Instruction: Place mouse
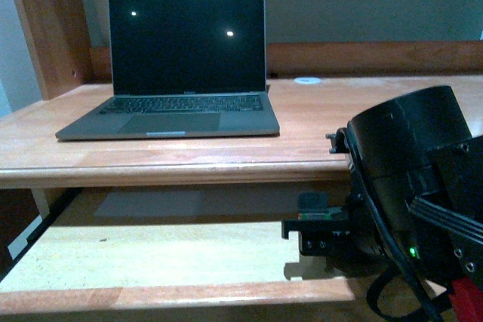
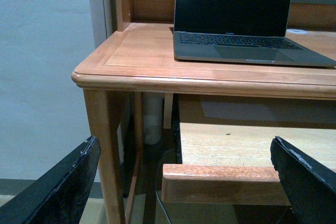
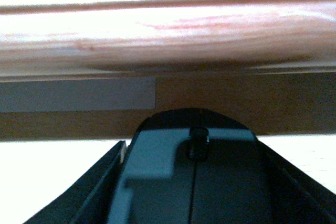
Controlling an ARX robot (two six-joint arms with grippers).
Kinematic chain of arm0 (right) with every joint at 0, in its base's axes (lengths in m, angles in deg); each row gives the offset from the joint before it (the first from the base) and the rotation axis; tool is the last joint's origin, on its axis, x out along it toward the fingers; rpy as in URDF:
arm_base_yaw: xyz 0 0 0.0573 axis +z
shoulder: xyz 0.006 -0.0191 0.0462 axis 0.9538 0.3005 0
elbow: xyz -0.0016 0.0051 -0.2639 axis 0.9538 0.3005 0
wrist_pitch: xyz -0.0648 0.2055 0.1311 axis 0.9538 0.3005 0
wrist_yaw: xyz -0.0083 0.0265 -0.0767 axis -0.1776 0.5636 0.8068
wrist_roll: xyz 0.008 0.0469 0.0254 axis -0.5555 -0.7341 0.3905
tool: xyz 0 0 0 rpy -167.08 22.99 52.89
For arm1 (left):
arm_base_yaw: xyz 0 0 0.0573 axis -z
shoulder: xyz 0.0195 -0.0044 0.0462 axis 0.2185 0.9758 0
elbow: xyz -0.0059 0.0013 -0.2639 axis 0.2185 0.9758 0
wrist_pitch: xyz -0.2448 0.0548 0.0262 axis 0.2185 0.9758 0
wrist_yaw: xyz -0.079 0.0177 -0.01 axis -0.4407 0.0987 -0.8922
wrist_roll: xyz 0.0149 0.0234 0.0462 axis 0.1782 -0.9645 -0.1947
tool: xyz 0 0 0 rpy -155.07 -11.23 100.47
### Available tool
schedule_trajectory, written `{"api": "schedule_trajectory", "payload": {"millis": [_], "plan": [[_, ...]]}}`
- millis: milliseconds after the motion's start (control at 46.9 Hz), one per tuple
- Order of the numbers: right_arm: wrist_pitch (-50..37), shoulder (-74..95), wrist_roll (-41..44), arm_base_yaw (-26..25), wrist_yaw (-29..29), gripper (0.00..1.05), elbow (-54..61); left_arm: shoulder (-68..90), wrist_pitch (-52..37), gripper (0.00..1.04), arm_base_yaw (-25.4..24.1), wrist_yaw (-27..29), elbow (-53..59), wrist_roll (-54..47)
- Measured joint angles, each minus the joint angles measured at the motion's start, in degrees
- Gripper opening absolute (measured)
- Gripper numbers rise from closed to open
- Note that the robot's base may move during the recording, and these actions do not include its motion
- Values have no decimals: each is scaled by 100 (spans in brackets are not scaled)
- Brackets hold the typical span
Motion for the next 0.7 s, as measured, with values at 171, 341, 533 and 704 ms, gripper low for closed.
{"api": "schedule_trajectory", "payload": {"millis": [171,341,533,704], "plan": [[-4,0,4,0,0,64,0,0,0,98,0,-2,0,0],[-90,-17,70,28,-20,63,20,0,2,98,0,0,0,0],[-109,-393,164,157,-162,63,317,0,0,98,0,0,0,0],[-140,-811,212,264,-293,63,422,0,0,98,0,0,0,0]]}}
